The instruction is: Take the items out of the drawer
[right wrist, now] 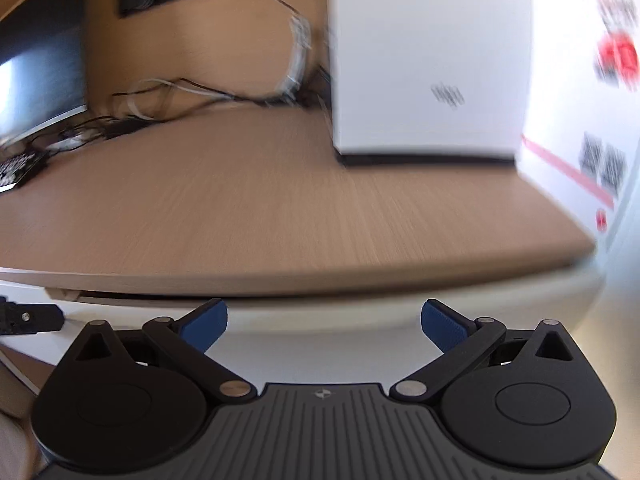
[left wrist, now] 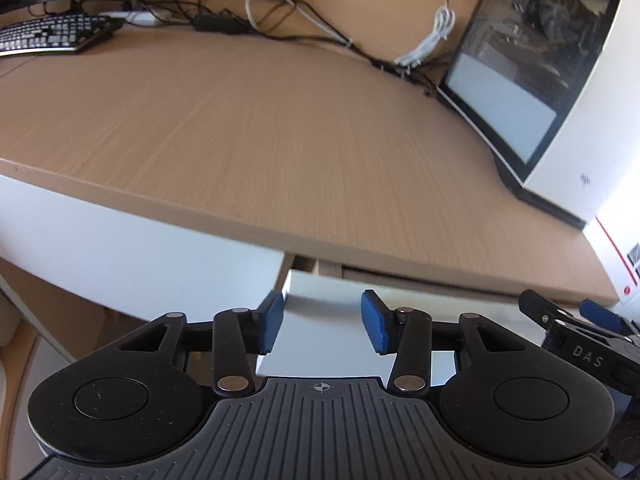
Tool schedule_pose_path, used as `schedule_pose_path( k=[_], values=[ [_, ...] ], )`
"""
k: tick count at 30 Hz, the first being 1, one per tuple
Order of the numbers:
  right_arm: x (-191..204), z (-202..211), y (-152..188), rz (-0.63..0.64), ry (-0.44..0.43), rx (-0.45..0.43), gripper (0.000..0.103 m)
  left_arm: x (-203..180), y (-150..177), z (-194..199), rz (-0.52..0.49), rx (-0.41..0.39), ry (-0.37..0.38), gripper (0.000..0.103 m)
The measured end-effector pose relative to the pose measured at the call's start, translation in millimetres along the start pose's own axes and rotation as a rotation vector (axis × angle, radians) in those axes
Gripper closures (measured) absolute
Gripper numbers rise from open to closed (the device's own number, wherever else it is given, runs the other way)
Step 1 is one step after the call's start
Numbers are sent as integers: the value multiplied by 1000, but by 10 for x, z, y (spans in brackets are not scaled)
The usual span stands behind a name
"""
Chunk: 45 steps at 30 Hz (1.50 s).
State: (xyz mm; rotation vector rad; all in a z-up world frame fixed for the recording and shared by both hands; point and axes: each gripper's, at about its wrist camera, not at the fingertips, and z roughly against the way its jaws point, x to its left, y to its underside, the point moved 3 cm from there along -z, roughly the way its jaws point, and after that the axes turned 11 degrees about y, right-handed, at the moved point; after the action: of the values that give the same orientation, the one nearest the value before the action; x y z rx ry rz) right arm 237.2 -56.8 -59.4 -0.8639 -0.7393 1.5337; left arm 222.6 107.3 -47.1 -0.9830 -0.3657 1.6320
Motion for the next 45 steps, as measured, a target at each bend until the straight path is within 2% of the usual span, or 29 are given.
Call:
schedule_pose_path(
  k=[4, 7, 8, 9, 11, 21, 30, 31, 32, 33, 34, 36, 37, 39, 41, 45],
  values=[
    [138, -75, -120, 59, 42, -25, 0, 7, -92, -70, -15, 13, -6, 62],
    [160, -121, -150, 34, 15, 42, 0, -8, -143, -96, -36, 42, -11, 62],
    [180, -179, -122, 42, 21, 102, 0, -12, -148, -95, -39, 48, -10, 62],
    [161, -201, -98, 2, 10, 113, 0, -14, -142, -92, -43, 55, -9, 61],
    [185, -194, -67, 6, 18, 99, 0, -17, -127, -83, -58, 66, -1, 60],
    [248, -269, -193, 13, 20, 212, 0, -17, -183, -97, -80, 147, 28, 59],
    [204, -195, -155, 18, 19, 223, 0, -46, -104, -20, -92, 186, 30, 56],
    [198, -182, -147, 17, 19, 224, 0, -60, -60, -21, -102, 208, 24, 57],
    [194, -166, -141, 19, 18, 225, 0, -66, 9, -35, -107, 242, 30, 71],
    [192, -146, -135, 19, 17, 228, 0, -67, 124, -101, -49, 331, 135, 100],
    [194, -128, -131, 22, 14, 231, 0, -82, 264, -148, 15, 392, 186, 94],
    [197, -101, -130, 29, 11, 236, 0, -214, 472, -117, -57, 376, 149, 91],
    [194, -98, -137, 34, 9, 240, 0, -237, 537, -87, -58, 363, 144, 90],
    [182, -106, -151, 40, -7, 247, 0, -182, 607, -8, 23, 346, 156, 88],
    [182, -113, -162, 61, -25, 242, 0, -145, 618, 127, 48, 314, 136, 88],
    [177, -131, -170, 80, -43, 228, 0, -185, 413, 447, -12, 185, 80, 88]
  ],
)
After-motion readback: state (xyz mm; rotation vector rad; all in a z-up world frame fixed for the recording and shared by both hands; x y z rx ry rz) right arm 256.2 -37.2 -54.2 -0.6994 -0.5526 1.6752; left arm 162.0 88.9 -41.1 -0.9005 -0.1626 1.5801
